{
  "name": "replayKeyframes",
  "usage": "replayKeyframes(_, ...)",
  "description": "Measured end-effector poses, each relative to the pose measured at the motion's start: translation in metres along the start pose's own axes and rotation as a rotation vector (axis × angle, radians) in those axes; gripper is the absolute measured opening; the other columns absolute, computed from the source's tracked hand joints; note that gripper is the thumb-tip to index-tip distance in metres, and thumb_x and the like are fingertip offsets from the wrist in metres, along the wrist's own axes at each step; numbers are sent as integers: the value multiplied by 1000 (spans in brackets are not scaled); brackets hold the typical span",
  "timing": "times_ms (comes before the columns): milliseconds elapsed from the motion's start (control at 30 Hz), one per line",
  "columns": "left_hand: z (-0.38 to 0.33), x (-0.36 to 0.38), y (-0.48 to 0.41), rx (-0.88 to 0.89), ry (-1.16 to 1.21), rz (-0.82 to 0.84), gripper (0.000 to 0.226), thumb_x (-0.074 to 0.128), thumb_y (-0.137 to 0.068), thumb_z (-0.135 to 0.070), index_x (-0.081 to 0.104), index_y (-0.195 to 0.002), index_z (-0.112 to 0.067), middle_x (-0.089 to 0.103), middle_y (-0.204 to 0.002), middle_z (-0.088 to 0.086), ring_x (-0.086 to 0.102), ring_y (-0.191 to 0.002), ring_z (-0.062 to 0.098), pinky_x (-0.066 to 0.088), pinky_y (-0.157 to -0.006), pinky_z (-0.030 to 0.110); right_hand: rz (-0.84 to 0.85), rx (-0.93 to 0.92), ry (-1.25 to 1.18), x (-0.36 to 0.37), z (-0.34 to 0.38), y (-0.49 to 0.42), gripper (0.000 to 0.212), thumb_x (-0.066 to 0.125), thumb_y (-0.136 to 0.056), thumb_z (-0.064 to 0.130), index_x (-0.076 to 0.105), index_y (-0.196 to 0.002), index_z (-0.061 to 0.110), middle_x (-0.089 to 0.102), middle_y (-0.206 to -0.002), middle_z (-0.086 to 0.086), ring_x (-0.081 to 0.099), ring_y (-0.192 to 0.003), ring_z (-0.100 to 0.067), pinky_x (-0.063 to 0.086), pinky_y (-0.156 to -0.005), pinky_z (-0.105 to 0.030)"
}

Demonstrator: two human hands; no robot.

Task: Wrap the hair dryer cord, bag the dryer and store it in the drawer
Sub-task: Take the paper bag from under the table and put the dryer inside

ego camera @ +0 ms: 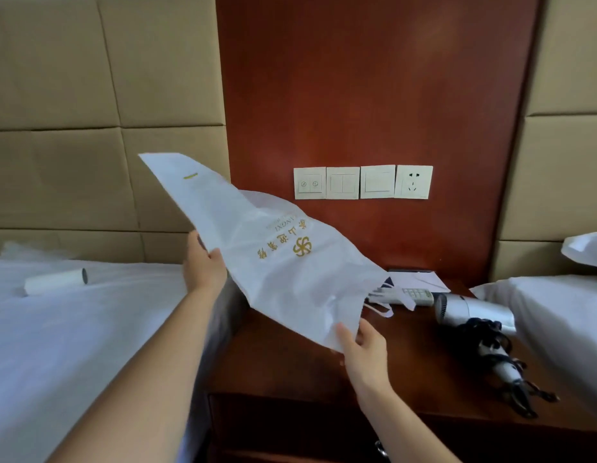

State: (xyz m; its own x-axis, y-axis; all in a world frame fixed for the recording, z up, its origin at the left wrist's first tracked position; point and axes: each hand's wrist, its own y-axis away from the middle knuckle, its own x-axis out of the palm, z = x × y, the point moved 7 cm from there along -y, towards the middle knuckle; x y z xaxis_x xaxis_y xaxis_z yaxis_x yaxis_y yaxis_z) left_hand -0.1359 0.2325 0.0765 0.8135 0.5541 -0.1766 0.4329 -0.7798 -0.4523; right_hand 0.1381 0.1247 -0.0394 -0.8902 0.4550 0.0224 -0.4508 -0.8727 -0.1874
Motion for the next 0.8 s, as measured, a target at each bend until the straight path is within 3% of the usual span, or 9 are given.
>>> replayKeyframes(67,33,-5,11,-172,-103,79,53,54,-88,-7,31,-136,-7,56,-127,19,55,-112,40,46,-93,45,40,79,95,5,-13,3,32,55,-86,27,52,-72,-2,48,-64,-10,43,-60,-18,34,-58,-30)
replayKeyframes(167,60,-6,33,-310,-196,236,82,63,-88,-16,8,-146,1,43,-141,24,47,-124,41,44,-101,45,111,157,143,10,-16,9,36,53,-88,25,38,-58,11,32,-58,-7,31,-59,-19,24,-57,-31)
replayKeyframes(233,65,-5,53,-362,-294,316,95,62,-89,-26,-7,-148,4,28,-150,26,34,-136,40,34,-110,41,162,188,198,10,-18,13,35,53,-88,20,39,-57,11,33,-53,-3,32,-57,-19,27,-57,-30)
replayKeyframes(300,65,-5,76,-408,-391,378,97,58,-91,-36,-11,-148,0,17,-154,25,24,-141,39,26,-114,41,183,190,233,7,-18,17,25,54,-85,15,51,-62,6,45,-56,-3,41,-56,-18,34,-57,-30)
replayKeyframes(367,56,3,100,-367,-478,459,90,54,-91,-42,-3,-151,-7,18,-154,23,24,-141,38,26,-114,41,159,175,234,0,-13,22,8,55,-82,11,63,-82,9,60,-66,-4,51,-58,-17,41,-57,-28)
replayKeyframes(500,17,39,156,-132,-337,642,58,46,-96,-38,32,-147,-15,30,-153,8,29,-141,25,26,-114,37,204,146,188,-14,-4,30,24,55,-81,5,58,-97,22,64,-71,-2,53,-54,-11,41,-51,-19)
replayKeyframes(600,-9,66,189,-56,-190,792,45,44,-98,-31,44,-141,-15,41,-148,2,38,-136,18,29,-108,26,182,209,126,-20,-11,33,27,57,-76,3,62,-102,7,63,-66,-3,53,-54,-12,42,-53,-20)
replayKeyframes(700,-18,84,199,-84,-153,875,40,45,-98,-27,50,-135,-14,51,-140,3,47,-128,17,32,-96,20,87,275,-53,-27,-21,32,25,57,-75,0,59,-100,-4,67,-78,-9,57,-76,-23,44,-70,-32)
replayKeyframes(800,-14,98,203,-86,-216,937,38,45,-96,-27,53,-132,-15,54,-136,5,49,-126,19,35,-95,21,8,348,-313,-34,-29,28,25,45,-82,-5,58,-103,-8,60,-82,-18,53,-73,-25,42,-68,-33)
